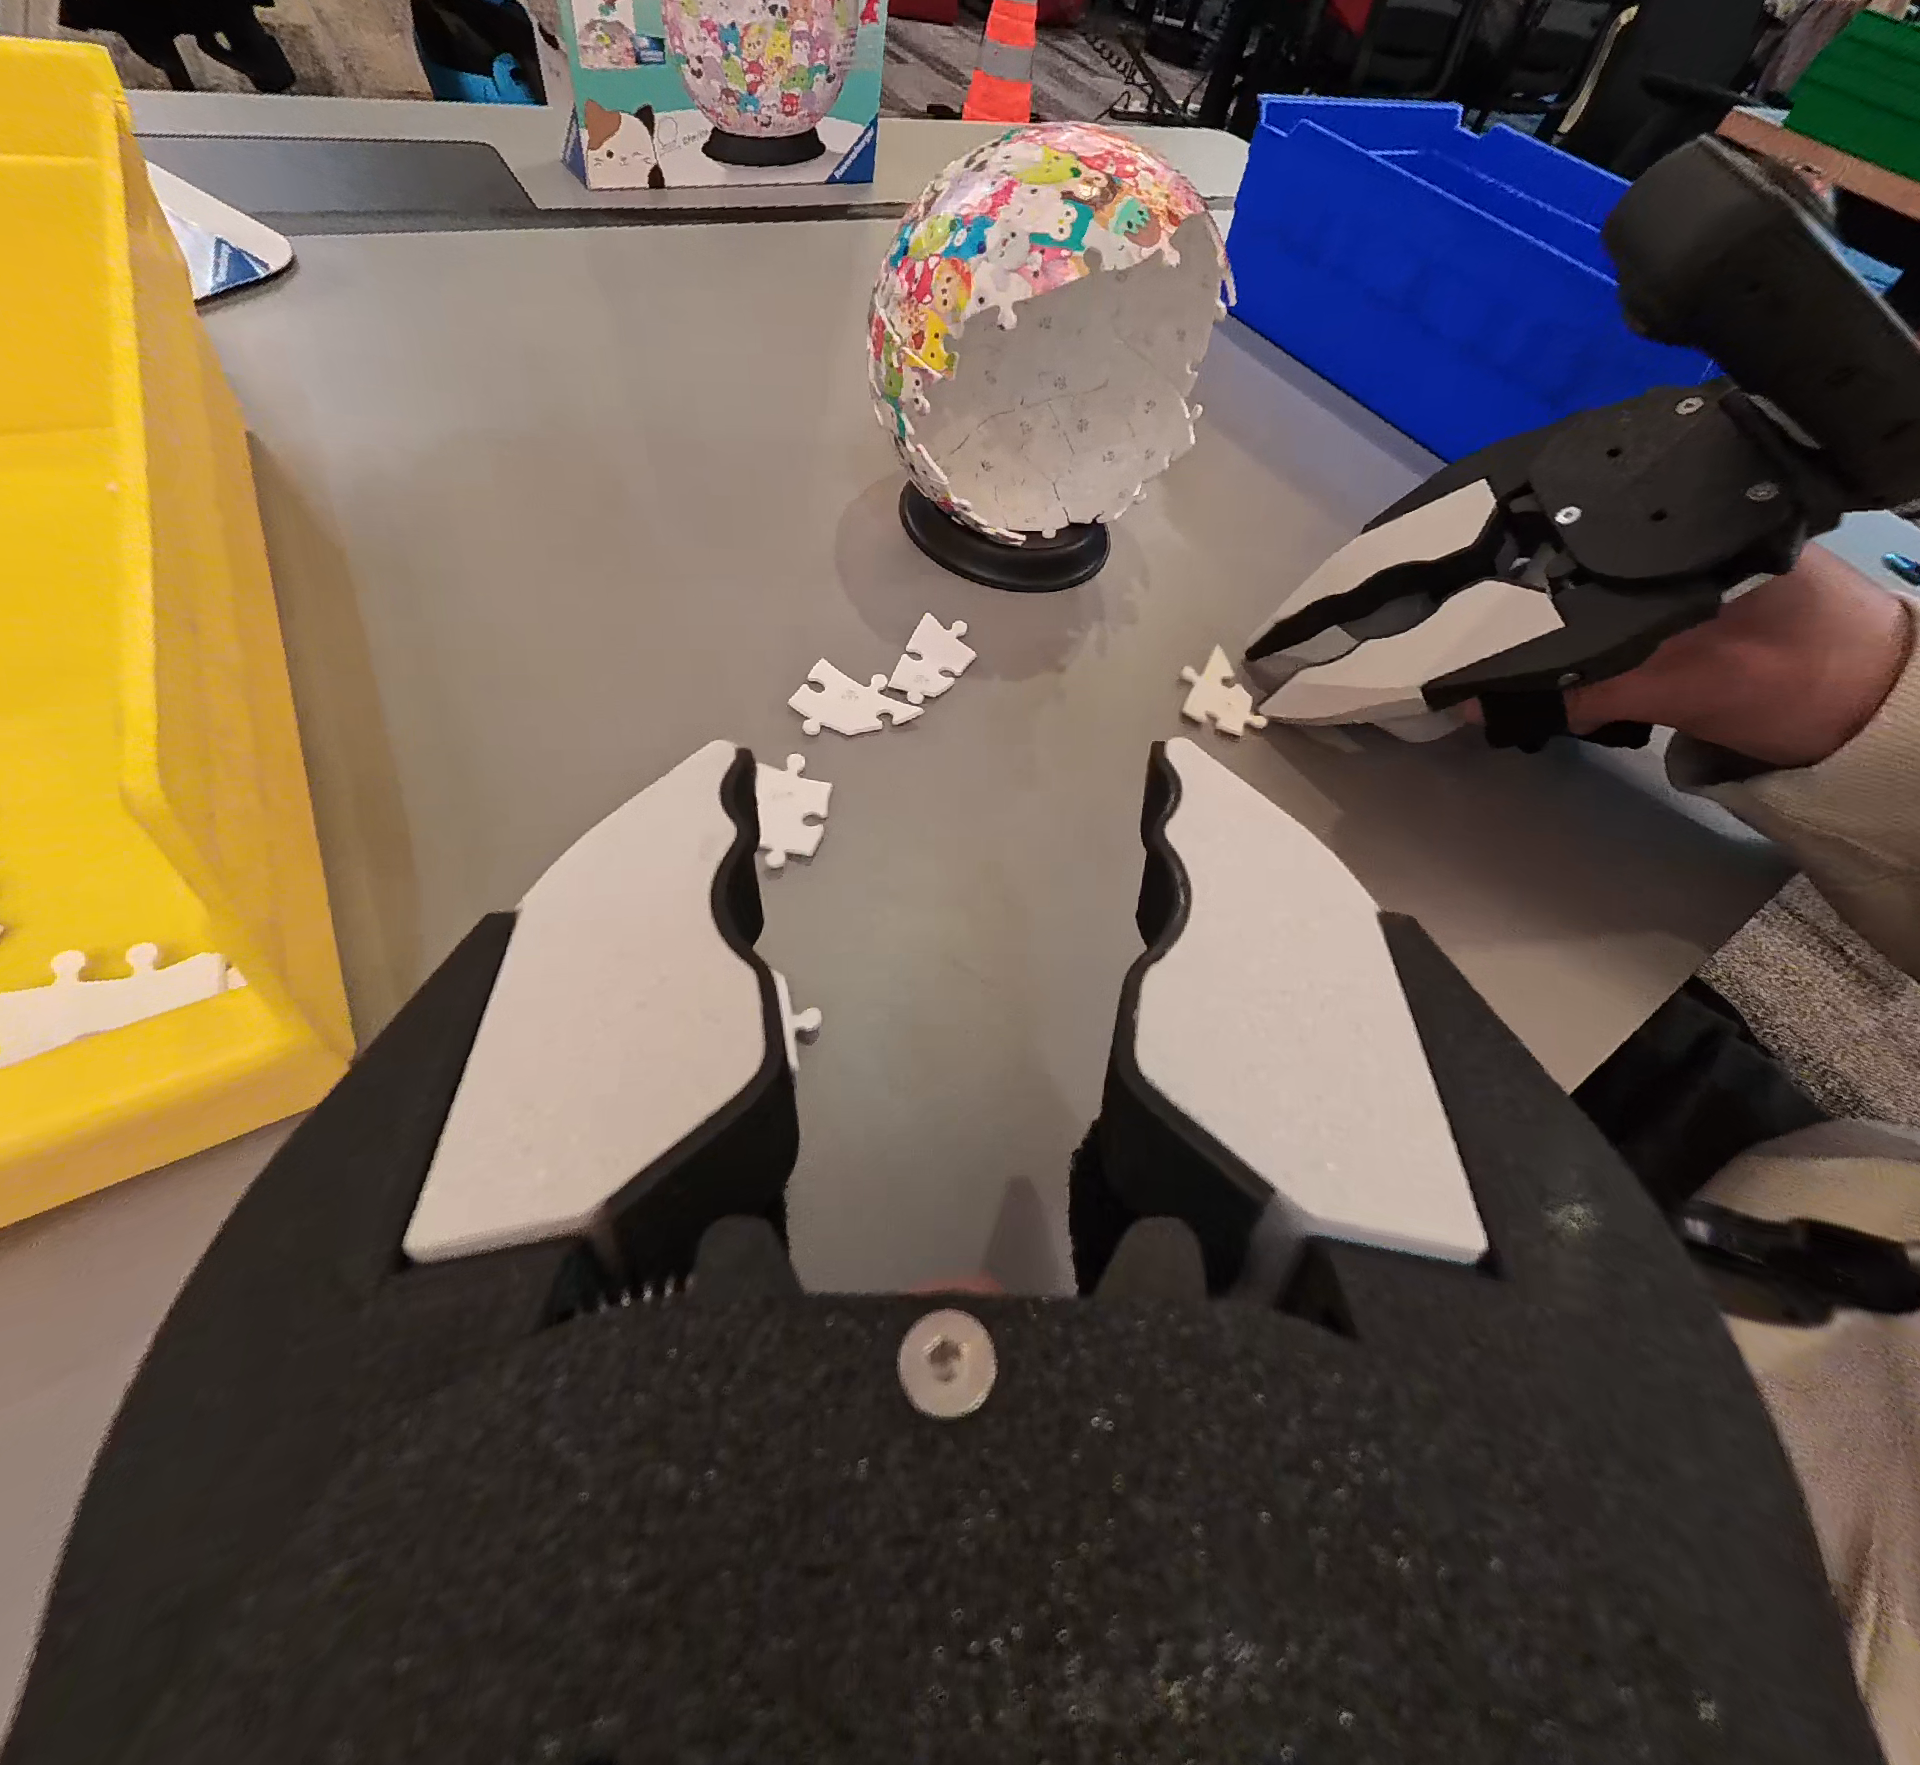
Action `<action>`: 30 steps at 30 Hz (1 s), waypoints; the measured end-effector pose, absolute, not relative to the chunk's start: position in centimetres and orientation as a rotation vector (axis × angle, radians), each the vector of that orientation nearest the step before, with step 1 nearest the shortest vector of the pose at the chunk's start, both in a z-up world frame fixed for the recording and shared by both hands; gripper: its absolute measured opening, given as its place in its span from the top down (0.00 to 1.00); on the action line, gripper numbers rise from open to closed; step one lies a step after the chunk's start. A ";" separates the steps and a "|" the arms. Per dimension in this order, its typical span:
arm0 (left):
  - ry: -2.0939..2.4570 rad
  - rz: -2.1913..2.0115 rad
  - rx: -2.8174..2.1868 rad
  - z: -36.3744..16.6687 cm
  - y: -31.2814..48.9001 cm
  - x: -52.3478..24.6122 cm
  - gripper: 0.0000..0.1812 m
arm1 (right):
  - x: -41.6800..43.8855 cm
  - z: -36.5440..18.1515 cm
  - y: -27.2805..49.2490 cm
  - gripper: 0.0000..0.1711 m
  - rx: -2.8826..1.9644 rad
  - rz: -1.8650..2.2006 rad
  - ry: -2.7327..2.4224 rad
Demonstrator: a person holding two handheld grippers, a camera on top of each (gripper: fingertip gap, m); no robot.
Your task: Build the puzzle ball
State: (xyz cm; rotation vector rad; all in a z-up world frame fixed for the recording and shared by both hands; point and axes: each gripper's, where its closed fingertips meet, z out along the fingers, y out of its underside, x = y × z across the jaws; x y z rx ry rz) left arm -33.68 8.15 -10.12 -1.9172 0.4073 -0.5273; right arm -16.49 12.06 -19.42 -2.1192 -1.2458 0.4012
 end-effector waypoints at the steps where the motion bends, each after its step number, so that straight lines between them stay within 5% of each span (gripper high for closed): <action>1: 0.407 -0.527 -1.918 -10.1 8.2 -33.7 0.61 | -16.6 -19.4 11.8 0.85 -2.115 0.406 -1.256; 30: 0.435 -0.511 -1.916 -10.1 7.7 -33.4 0.61 | -17.4 -19.4 11.4 0.87 -2.117 0.412 -1.229</action>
